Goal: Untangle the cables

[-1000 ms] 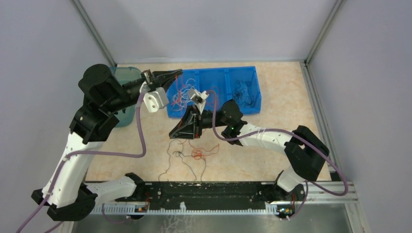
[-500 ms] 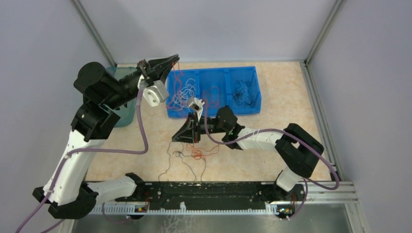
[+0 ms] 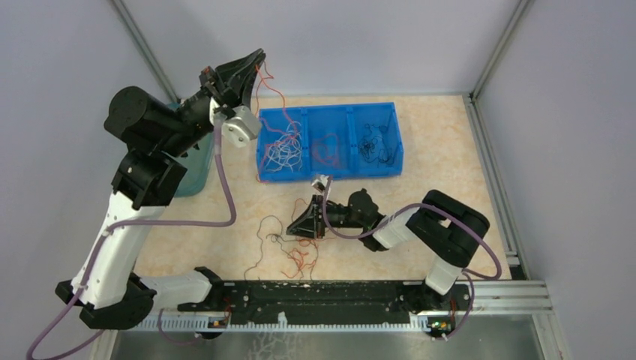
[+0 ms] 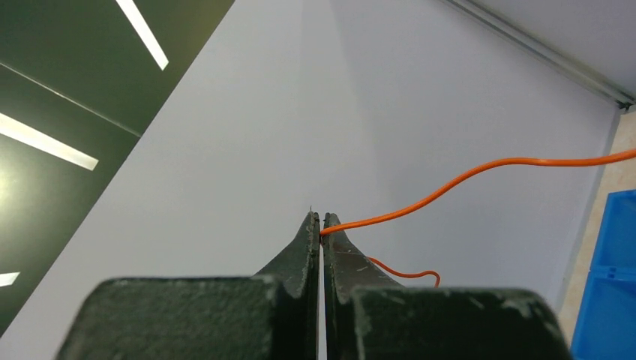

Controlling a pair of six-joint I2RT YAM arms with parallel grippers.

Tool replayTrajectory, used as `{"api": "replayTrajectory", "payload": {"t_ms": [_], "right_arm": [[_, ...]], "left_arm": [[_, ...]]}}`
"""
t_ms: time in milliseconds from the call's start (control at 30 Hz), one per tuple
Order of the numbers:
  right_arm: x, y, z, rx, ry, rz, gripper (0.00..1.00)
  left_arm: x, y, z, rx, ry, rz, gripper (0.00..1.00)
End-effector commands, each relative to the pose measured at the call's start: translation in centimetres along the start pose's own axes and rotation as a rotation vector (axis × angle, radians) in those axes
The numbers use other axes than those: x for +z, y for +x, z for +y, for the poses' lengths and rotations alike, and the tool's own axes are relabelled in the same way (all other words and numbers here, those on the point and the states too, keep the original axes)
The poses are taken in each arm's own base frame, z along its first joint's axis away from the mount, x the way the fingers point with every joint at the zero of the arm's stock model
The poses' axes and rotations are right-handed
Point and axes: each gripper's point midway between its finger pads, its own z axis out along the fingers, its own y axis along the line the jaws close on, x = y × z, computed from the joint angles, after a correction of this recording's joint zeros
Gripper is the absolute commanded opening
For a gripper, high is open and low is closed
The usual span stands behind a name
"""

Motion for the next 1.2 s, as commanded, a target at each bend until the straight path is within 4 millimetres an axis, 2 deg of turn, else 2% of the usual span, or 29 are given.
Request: {"api": "replayTrajectory", "payload": {"t_ms": [0, 100, 167, 300, 433, 600, 733, 900, 1033, 1167], "right_arm": [[-1.9, -6.3, 1.6, -0.061, -0.043, -0.250, 0.23], [-4.3, -10.3, 1.8, -0.085, 0.019, -0.379, 0.33], [-5.7, -12.0, 0.9, -0.146, 0.126, -0.411, 0.37], [-8.6, -12.9, -3.9, -0.236, 0.518, -0.337, 0.43], [-12.3, -13.7, -6.1, -0.271, 0.753, -0.358, 0.40], [-17.4, -13.5, -8.8, -0.235, 1.056, -0.406, 0.36], [-19.9, -13.5, -9.0, -0.237, 1.158, -0.456, 0.36], [-22.9, -13.6, -9.1, -0.226, 1.288, -0.503, 0.35], [-24.2, -14.0, -8.6, -0.223, 1.320, -0.546, 0.35], [-24.7, -14.5, -8.3, -0.226, 1.327, -0.568, 0.35]], "left_arm": [[0.6, 0.8, -0.2, -0.001, 0.001, 0.020, 0.00], [1.3, 2.5, -2.8, -0.070, 0.055, 0.054, 0.00], [1.8, 3.9, -4.7, -0.114, 0.084, 0.082, 0.00], [3.1, 6.2, -7.3, -0.198, 0.094, 0.118, 0.00], [4.8, 7.9, -9.4, -0.258, 0.091, 0.123, 0.00], [7.2, 10.0, -11.6, -0.306, 0.097, 0.121, 0.00], [9.2, 12.6, -14.2, -0.330, 0.120, 0.158, 0.00], [10.6, 16.1, -18.3, -0.339, 0.162, 0.207, 0.00], [11.4, 18.9, -21.4, -0.342, 0.195, 0.245, 0.00], [11.8, 22.3, -23.1, -0.338, 0.188, 0.286, 0.00]]}}
